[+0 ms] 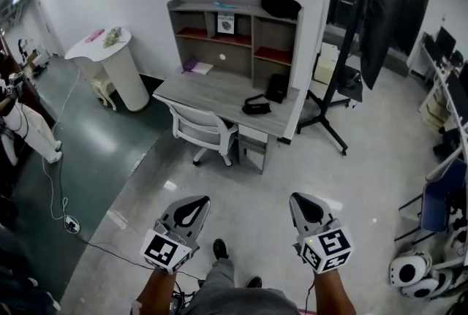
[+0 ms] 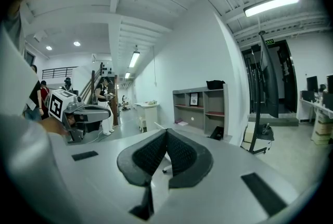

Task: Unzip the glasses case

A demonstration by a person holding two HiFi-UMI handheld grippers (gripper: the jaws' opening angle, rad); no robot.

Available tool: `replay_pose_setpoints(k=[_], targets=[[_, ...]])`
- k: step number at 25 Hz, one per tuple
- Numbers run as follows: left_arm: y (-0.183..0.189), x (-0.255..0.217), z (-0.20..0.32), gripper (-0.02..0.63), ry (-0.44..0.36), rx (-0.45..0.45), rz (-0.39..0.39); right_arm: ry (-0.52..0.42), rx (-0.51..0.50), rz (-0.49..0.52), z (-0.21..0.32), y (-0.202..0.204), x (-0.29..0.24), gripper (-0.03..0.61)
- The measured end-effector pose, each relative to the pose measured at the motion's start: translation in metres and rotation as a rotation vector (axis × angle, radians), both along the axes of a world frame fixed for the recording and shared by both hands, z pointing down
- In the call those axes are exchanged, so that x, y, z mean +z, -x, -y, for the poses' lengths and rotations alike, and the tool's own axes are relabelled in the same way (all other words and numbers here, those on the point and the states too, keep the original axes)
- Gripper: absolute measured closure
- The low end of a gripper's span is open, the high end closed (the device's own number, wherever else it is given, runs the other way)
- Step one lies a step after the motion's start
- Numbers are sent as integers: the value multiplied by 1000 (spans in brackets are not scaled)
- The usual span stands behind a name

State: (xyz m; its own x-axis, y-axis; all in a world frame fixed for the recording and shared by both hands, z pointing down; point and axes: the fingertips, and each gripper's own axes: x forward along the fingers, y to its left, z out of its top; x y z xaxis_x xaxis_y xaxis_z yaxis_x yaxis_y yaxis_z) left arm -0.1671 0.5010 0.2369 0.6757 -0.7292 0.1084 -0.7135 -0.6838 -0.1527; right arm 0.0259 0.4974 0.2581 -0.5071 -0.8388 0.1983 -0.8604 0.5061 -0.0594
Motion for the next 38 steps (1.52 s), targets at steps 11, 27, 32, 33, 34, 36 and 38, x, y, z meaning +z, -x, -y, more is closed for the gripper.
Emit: replay_pose_setpoints(k=[11,27,32,33,34,36,38], targets=[[18,0,129,615,-16,129,-42,7,136,-23,93,17,0,566],[52,14,248,615,18,232,-86,30,232,-61,195,54,4,566],[58,15,269,615,17,243,-87,39,243,-62,214,60,6,566],[57,15,273,615,19,245,-90,41,243,-64,218,60,6,566],[56,16,277,615,22,247,-91,44,243,-65,223,59,7,566],[52,22,285,615,34,247,-89,52,243,-61,233,55,11,566],[47,28,294,615,45,245,-86,60,238,-56,244,49,16,566]])
